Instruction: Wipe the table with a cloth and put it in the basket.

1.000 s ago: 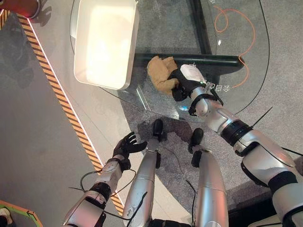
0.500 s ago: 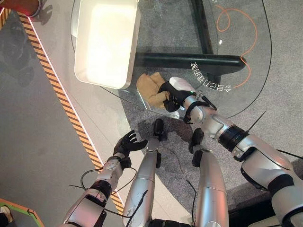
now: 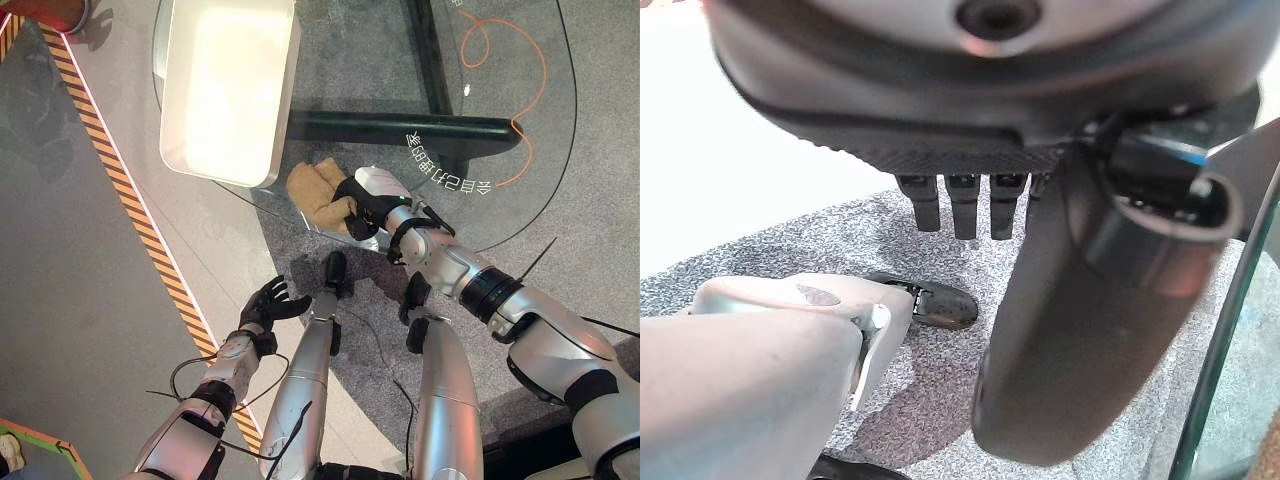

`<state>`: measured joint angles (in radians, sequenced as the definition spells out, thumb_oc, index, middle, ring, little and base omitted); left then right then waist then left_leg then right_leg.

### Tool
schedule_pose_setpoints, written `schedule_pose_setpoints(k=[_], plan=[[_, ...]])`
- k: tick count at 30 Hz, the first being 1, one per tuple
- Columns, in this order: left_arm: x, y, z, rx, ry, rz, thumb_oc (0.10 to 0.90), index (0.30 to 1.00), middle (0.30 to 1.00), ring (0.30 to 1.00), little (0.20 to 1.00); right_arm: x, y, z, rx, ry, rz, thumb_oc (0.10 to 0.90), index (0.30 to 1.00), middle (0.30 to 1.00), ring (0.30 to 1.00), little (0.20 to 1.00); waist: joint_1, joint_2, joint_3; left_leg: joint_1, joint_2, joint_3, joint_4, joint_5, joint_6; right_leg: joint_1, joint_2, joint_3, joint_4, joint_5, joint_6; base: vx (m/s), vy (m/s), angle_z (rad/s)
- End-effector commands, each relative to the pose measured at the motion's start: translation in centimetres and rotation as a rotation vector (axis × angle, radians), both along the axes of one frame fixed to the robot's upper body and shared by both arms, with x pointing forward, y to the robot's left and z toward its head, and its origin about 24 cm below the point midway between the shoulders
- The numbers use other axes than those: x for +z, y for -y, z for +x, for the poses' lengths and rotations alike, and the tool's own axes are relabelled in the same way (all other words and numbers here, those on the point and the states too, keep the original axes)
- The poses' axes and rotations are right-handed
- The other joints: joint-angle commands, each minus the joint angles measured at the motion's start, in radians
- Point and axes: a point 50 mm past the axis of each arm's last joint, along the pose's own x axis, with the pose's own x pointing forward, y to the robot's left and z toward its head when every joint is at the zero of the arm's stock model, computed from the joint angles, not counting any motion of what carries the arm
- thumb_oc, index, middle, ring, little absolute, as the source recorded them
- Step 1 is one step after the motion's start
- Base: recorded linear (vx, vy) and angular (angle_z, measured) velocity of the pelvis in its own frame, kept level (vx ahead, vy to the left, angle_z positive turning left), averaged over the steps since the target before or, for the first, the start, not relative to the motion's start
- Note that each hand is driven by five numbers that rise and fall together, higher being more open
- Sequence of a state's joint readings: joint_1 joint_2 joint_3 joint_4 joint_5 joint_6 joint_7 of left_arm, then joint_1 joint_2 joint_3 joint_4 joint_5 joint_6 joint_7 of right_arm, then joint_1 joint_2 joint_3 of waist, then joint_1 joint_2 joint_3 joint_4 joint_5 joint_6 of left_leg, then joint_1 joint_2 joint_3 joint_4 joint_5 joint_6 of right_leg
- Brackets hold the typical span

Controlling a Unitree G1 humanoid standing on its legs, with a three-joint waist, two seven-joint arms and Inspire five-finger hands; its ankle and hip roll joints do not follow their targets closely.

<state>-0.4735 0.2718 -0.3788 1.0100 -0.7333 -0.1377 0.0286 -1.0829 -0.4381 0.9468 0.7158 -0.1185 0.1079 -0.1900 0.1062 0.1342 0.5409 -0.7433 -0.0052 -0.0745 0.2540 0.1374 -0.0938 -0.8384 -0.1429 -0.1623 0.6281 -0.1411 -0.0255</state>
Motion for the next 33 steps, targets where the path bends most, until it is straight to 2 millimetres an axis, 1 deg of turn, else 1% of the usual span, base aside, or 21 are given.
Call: schedule_pose_setpoints(k=[1,2,3,4,5,6,8,12,14,15,20,21,23,25,26,27,28,29,31,32,33], plan=[[-0.5,-0.7,-0.4,0.028,-0.011,0.007,0.8,0.9,0.9,0.9,0.9,6.2,-0.4,0.9,-0.056,0.312,0.18,0.1,0.3,0.3,0.3,0.2,0.008,0.017,-0.021,-0.01,-0.06,0.121,0.098,-0.106,0.075,0.014,0.019,-0.039,-0.152,0.101,0.041,0.0,0.0,0.0],[-0.5,-0.7,-0.4,0.027,-0.012,0.007,0.8,0.9,0.9,0.9,0.9,6.7,0.6,1.2,-0.111,0.339,0.219,0.1,0.3,0.3,0.3,0.2,0.009,0.018,-0.021,-0.011,-0.059,0.121,0.099,-0.106,0.076,0.013,0.018,-0.038,-0.151,0.102,0.041,0.0,0.0,0.0],[-0.5,-0.7,-0.4,0.027,-0.012,0.007,0.8,0.9,0.9,0.9,0.9,6.8,0.7,1.3,-0.117,0.344,0.227,0.1,0.3,0.3,0.3,0.2,0.01,0.018,-0.021,-0.011,-0.059,0.121,0.099,-0.106,0.076,0.013,0.018,-0.038,-0.151,0.102,0.041,0.0,0.0,0.0],[-0.6,-0.7,-0.5,0.028,-0.013,0.008,0.8,0.9,0.9,0.9,0.9,7.5,1.8,1.5,-0.174,0.386,0.262,0.1,0.3,0.3,0.3,0.2,0.011,0.02,-0.021,-0.012,-0.057,0.121,0.1,-0.108,0.077,0.012,0.017,-0.038,-0.148,0.103,0.042,0.0,0.0,0.0],[-0.7,-0.9,-0.6,0.03,-0.013,0.005,0.8,0.9,0.9,0.9,0.9,8.7,3.5,1.8,-0.266,0.44,0.328,0.1,0.3,0.3,0.3,0.2,0.014,0.021,-0.021,-0.013,-0.055,0.12,0.102,-0.11,0.077,0.01,0.015,-0.039,-0.144,0.103,0.043,0.0,0.0,0.0],[-0.8,-1.0,-0.8,0.031,-0.015,0.007,0.8,0.9,0.9,0.9,0.9,9.2,4.6,1.9,-0.309,0.468,0.356,0.1,0.3,0.3,0.3,0.2,0.014,0.022,-0.021,-0.012,-0.055,0.119,0.102,-0.111,0.078,0.011,0.015,-0.039,-0.143,0.104,0.043,0.0,0.0,0.0],[-1.0,-1.1,-1.0,0.035,-0.017,0.006,0.8,0.9,0.9,0.9,0.9,10.8,7.3,1.9,-0.44,0.548,0.438,0.1,0.3,0.3,0.3,0.2,0.017,0.024,-0.021,-0.013,-0.053,0.116,0.103,-0.114,0.08,0.009,0.015,-0.04,-0.139,0.104,0.045,0.01,0.004,0.04],[-1.0,-1.4,-1.2,0.048,-0.016,0.0,0.8,0.9,0.9,0.9,0.9,12.6,10.4,1.4,-0.578,0.655,0.499,0.1,0.3,0.3,0.3,0.2,0.013,0.023,-0.021,-0.019,-0.049,0.118,0.102,-0.118,0.082,0.002,0.016,-0.04,-0.136,0.102,0.046,0.0,0.009,0.03],[-1.0,-1.5,-1.3,0.052,-0.017,-0.002,0.8,0.9,0.9,0.9,0.9,13.1,11.2,1.3,-0.607,0.674,0.518,0.1,0.3,0.3,0.3,0.2,0.01,0.023,-0.021,-0.021,-0.048,0.118,0.102,-0.119,0.084,-0.002,0.017,-0.04,-0.136,0.102,0.046,0.0,0.0,0.0],[-1.0,-1.7,-1.3,0.054,-0.015,-0.005,0.8,0.9,0.9,0.9,0.9,13.4,12.1,1.0,-0.641,0.704,0.524,0.1,0.3,0.3,0.3,0.2,0.008,0.024,-0.021,-0.026,-0.048,0.118,0.104,-0.121,0.085,-0.008,0.018,-0.038,-0.133,0.101,0.045,0.0,0.0,0.0],[-1.0,-2.3,-1.4,0.067,-0.011,-0.014,0.8,0.9,0.9,0.9,0.9,13.8,14.5,0.5,-0.71,0.758,0.547,0.1,0.3,0.3,0.3,0.2,-0.001,0.024,-0.021,-0.029,-0.047,0.122,0.107,-0.127,0.089,-0.015,0.019,-0.036,-0.131,0.097,0.044,0.0,0.002,-0.01],[-1.0,-2.3,-1.4,0.066,-0.011,-0.014,0.8,0.9,0.9,0.9,0.9,13.8,14.5,0.5,-0.71,0.758,0.547,0.1,0.3,0.3,0.3,0.2,-0.001,0.024,-0.021,-0.029,-0.047,0.122,0.107,-0.127,0.089,-0.015,0.019,-0.036,-0.131,0.097,0.044,0.0,0.0,0.0],[-0.9,-2.7,-1.5,0.077,-0.009,-0.017,0.8,0.9,0.9,0.9,0.9,13.9,15.9,0.1,-0.751,0.783,0.557,0.1,0.3,0.3,0.3,0.2,-0.006,0.023,-0.021,-0.031,-0.046,0.124,0.109,-0.13,0.09,-0.016,0.02,-0.035,-0.13,0.093,0.044,0.0,0.0,0.0],[-0.9,-2.9,-1.5,0.081,-0.009,-0.017,0.8,0.9,0.9,0.9,0.9,13.9,16.7,-0.2,-0.78,0.794,0.573,0.1,0.3,0.3,0.3,0.2,-0.008,0.021,-0.021,-0.031,-0.046,0.123,0.109,-0.132,0.091,-0.015,0.021,-0.034,-0.132,0.091,0.044,0.04,-0.004,0.0],[-1.2,-2.9,-1.9,0.082,-0.021,-0.016,0.8,0.9,0.9,0.9,0.9,13.5,17.0,-0.2,-0.795,0.793,0.571,0.1,0.3,0.3,0.3,0.2,-0.009,0.02,-0.021,-0.008,-0.047,0.119,0.118,-0.165,0.085,0.004,0.022,-0.024,-0.115,0.057,0.053,0.0,0.0,0.0],[-1.0,-3.2,-1.7,0.087,-0.011,-0.018,0.8,0.9,0.9,0.9,0.9,13.8,17.6,-0.5,-0.817,0.814,0.585,0.1,0.3,0.3,0.3,0.2,-0.011,0.018,-0.021,-0.032,-0.045,0.123,0.112,-0.135,0.091,-0.014,0.021,-0.034,-0.13,0.089,0.044,0.0,0.0,0.0],[-1.0,-3.3,-1.7,0.088,-0.012,-0.017,0.8,0.9,0.9,0.9,0.9,13.8,18.1,-0.6,-0.834,0.819,0.594,0.1,0.3,0.3,0.3,0.2,-0.011,0.017,-0.021,-0.033,-0.044,0.124,0.114,-0.136,0.091,-0.014,0.022,-0.033,-0.129,0.087,0.043,0.0,0.0,0.0],[-1.3,-3.4,-2.0,0.089,-0.023,-0.015,0.8,0.9,0.9,0.9,0.9,13.4,18.5,-0.7,-0.853,0.818,0.593,0.1,0.3,0.3,0.3,0.2,-0.012,0.016,-0.021,-0.012,-0.044,0.119,0.122,-0.168,0.086,0.003,0.024,-0.023,-0.114,0.054,0.053,0.08,-0.017,0.01],[-1.4,-3.6,-2.1,0.09,-0.022,-0.015,0.8,0.9,0.9,0.9,0.9,13.4,19.4,-1.0,-0.898,0.833,0.619,0.1,0.3,0.3,0.3,0.2,-0.013,0.014,-0.021,-0.015,-0.044,0.118,0.123,-0.169,0.086,0.001,0.025,-0.022,-0.114,0.054,0.053,0.01,-0.012,0.0],[-1.1,-3.6,-1.8,0.092,-0.012,-0.015,0.8,0.9,0.9,0.9,0.9,13.7,19.7,-1.2,-0.909,0.847,0.632,0.1,0.3,0.3,0.3,0.2,-0.014,0.014,-0.021,-0.038,-0.043,0.122,0.114,-0.137,0.092,-0.017,0.025,-0.033,-0.131,0.087,0.044,-0.07,-0.005,-0.01],[-1.1,-3.7,-1.9,0.093,-0.012,-0.015,0.8,0.9,0.9,0.9,0.9,13.7,20.0,-1.3,-0.922,0.85,0.637,0.1,0.3,0.3,0.3,0.2,-0.014,0.013,-0.021,-0.039,-0.044,0.121,0.114,-0.137,0.093,-0.017,0.027,-0.031,-0.132,0.088,0.044,-0.07,-0.003,-0.01]])
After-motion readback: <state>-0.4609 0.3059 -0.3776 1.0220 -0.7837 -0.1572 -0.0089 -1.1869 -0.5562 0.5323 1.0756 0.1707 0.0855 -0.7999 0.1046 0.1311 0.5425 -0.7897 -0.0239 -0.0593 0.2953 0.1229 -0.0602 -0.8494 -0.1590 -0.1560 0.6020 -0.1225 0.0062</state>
